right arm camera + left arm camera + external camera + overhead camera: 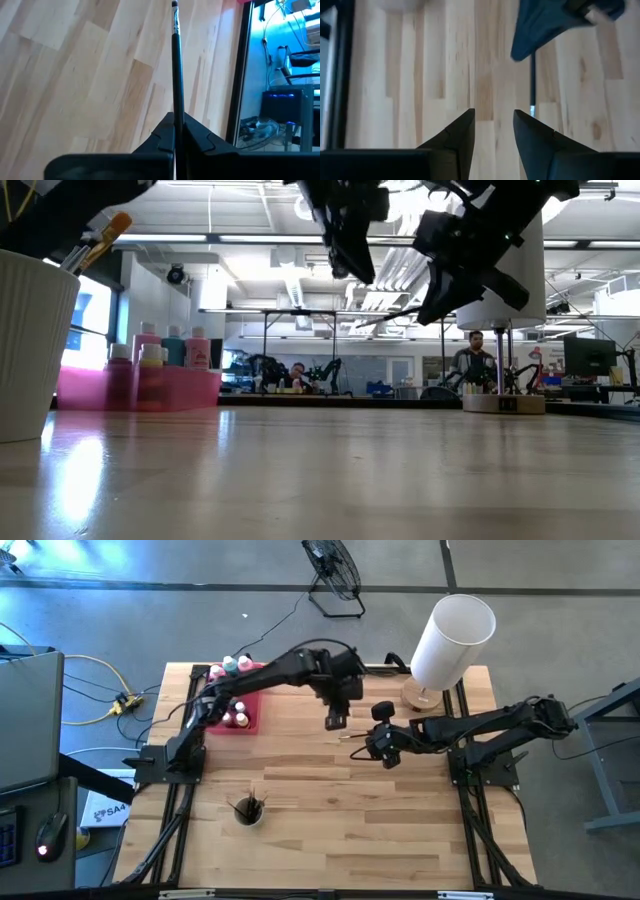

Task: Pick & Place Paint Supplies
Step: Put the silver paintbrush into the light brown cup

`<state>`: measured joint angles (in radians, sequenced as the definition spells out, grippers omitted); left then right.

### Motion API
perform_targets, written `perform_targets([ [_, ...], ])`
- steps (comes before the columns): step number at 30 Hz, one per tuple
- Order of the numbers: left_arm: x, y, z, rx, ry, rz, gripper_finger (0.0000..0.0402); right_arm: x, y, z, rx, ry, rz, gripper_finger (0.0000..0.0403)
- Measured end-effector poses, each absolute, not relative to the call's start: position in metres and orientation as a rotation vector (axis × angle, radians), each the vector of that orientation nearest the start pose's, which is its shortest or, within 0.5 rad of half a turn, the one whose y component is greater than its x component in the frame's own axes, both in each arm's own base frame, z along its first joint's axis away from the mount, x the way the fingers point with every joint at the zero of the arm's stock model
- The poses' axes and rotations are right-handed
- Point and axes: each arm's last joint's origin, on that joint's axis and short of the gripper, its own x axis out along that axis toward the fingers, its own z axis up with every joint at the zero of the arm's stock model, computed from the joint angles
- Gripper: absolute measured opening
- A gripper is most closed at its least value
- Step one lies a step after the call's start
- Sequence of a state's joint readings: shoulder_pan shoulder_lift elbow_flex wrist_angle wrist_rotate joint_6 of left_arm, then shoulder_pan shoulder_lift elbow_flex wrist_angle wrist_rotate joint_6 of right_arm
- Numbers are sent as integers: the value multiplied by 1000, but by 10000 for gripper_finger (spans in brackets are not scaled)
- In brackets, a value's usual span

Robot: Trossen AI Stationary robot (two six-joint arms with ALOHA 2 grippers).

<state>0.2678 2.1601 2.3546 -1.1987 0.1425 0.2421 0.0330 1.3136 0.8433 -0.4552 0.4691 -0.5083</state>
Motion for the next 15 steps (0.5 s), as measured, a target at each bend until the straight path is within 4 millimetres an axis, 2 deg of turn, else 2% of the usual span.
perform_targets([
  [4,418,118,370,51,931,-16,132,254,-5,228,-692,987,-175,4],
  [11,381,131,392,-30,965,-52,132,249,-3,238,-620,927,-216,4],
  [15,363,125,412,-4,927,-56,132,248,4,243,-608,889,-232,4],
])
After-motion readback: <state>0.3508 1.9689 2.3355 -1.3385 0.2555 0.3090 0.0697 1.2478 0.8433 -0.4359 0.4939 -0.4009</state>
